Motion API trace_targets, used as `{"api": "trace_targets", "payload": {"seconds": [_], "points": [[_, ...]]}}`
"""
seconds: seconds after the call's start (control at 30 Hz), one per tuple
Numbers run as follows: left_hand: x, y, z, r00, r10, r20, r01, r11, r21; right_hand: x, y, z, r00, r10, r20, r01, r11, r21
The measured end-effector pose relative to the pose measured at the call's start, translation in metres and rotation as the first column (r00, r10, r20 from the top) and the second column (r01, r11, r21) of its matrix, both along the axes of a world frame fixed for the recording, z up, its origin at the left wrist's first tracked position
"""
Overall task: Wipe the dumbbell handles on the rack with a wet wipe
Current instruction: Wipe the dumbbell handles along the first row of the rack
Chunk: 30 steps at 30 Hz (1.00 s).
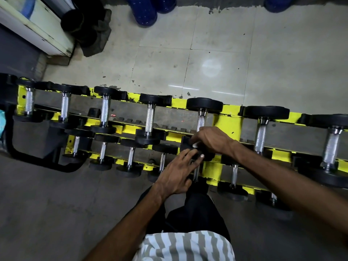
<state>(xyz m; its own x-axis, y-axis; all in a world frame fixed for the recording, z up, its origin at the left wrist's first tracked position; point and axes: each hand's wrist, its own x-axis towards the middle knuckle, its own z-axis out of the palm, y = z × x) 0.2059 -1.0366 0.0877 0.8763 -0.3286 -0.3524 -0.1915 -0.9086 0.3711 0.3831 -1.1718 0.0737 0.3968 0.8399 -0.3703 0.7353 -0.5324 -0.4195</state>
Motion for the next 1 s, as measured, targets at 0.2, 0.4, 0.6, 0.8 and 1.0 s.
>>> {"api": "trace_targets", "payload": {"seconds": [0.2,0.4,0.6,0.8,1.0], "points": [[0.001,0.000,-0.001,0.999,0.005,-0.032,-0.006,1.000,-0.014,-0.037,-0.026,-0.008,0.836,-0.548,-0.030,0.546,0.825,0.146],[0.001,0.000,0.000,1.000,0.016,-0.022,-0.017,0.999,-0.039,-0.051,-0.023,-0.023,0.574,-0.792,-0.211,0.819,0.562,0.119],[0.000,0.001,0.001,1.000,0.020,-0.009,-0.020,0.999,-0.042,-0.059,-0.013,-0.033,0.302,-0.886,-0.352,0.952,0.296,0.072],[0.001,-0.001,0.004,1.000,0.024,0.002,-0.023,0.999,-0.046,-0.050,-0.010,-0.042,0.275,-0.915,-0.294,0.953,0.299,-0.040],[0.001,-0.001,0.003,1.000,0.028,-0.001,-0.028,0.999,-0.041,-0.043,-0.012,-0.056,0.243,-0.900,-0.363,0.956,0.286,-0.069]]}}
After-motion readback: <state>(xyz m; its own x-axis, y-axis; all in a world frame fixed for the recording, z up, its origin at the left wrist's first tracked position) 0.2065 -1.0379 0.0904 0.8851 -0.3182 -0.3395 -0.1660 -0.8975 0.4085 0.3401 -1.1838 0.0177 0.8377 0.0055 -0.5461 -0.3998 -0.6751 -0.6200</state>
